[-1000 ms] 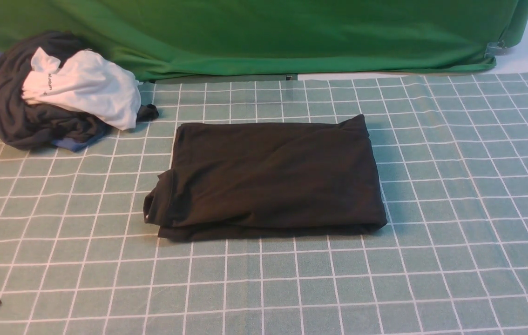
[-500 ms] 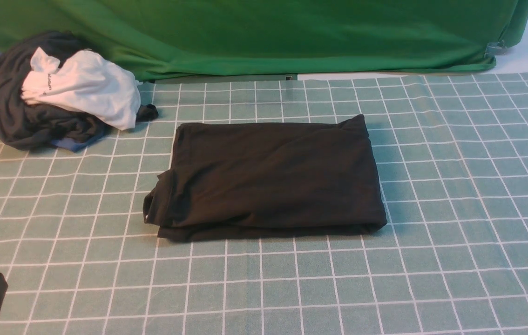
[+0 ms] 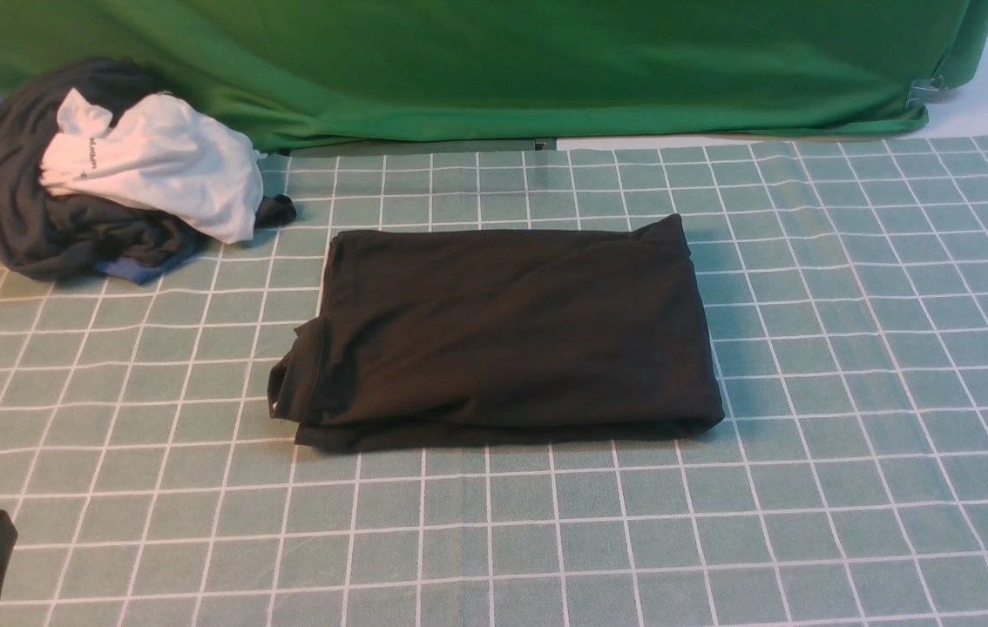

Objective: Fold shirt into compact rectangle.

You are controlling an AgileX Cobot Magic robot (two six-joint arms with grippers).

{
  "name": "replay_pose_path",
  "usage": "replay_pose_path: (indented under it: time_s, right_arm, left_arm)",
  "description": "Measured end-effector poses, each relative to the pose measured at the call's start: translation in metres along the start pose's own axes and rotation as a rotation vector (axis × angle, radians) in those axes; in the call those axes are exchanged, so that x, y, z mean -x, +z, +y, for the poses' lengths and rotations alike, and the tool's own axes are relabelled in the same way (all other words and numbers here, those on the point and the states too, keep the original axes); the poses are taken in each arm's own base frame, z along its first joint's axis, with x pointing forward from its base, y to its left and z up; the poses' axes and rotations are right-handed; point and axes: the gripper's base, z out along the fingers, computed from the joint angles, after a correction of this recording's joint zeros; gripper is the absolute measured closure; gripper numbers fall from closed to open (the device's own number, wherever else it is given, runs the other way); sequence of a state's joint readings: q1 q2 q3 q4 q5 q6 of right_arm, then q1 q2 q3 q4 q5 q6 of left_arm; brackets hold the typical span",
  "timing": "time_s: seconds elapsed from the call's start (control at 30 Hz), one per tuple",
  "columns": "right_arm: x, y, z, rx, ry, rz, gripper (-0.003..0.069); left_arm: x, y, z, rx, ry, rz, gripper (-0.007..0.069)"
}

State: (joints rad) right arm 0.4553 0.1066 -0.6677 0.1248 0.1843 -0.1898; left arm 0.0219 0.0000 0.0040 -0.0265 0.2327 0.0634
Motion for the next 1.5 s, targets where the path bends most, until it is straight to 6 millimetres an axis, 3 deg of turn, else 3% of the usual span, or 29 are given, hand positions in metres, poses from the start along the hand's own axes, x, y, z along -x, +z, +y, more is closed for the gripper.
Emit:
replay_pose_path:
  time_s: [0.47,0.57,0.67,0.83,0.87,0.9,1.0,1.1,1.17,1.5]
  right_arm:
    - [0.0,0.0,0.0,0.001,-0.03,0.005,0.0452]
    - [-0.011,-0.001,0.002,0.001,-0.093,0.072,0.0442]
    - [-0.028,0.001,0.004,-0.026,-0.132,0.144,0.0435]
    - [-0.102,0.004,0.007,-0.142,-0.206,0.413,0.0424]
    - [-0.105,0.004,0.007,-0.146,-0.206,0.424,0.0423]
    - [-0.131,0.0,0.007,-0.178,-0.206,0.507,0.0421]
    - [-0.179,-0.014,0.009,-0.216,-0.191,0.649,0.042]
    - [-0.211,-0.028,0.011,-0.245,-0.178,0.719,0.0421]
    - [-0.219,-0.033,0.012,-0.267,-0.175,0.729,0.0421]
    - [-0.219,-0.034,0.009,-0.335,-0.154,0.717,0.0421]
  left_arm:
    - [0.0,0.0,0.0,0.0,0.0,0.0,0.061]
    - [0.0,0.0,0.0,0.0,0.013,0.0,0.061]
    - [0.0,0.0,0.0,0.0,0.026,0.0,0.061]
    - [0.0,0.0,0.0,0.0,0.03,0.0,0.061]
    - [0.0,0.0,0.0,0.0,0.03,0.0,0.061]
    - [0.0,0.0,0.0,0.0,0.03,0.0,0.061]
    - [0.0,0.0,0.0,0.0,0.03,0.0,0.061]
    - [0.0,0.0,0.0,0.0,0.03,0.0,0.0609]
    - [0.0,0.0,0.0,0.0,0.03,0.0,0.0608]
    - [0.0,0.0,0.0,0.0,0.03,-0.001,0.0608]
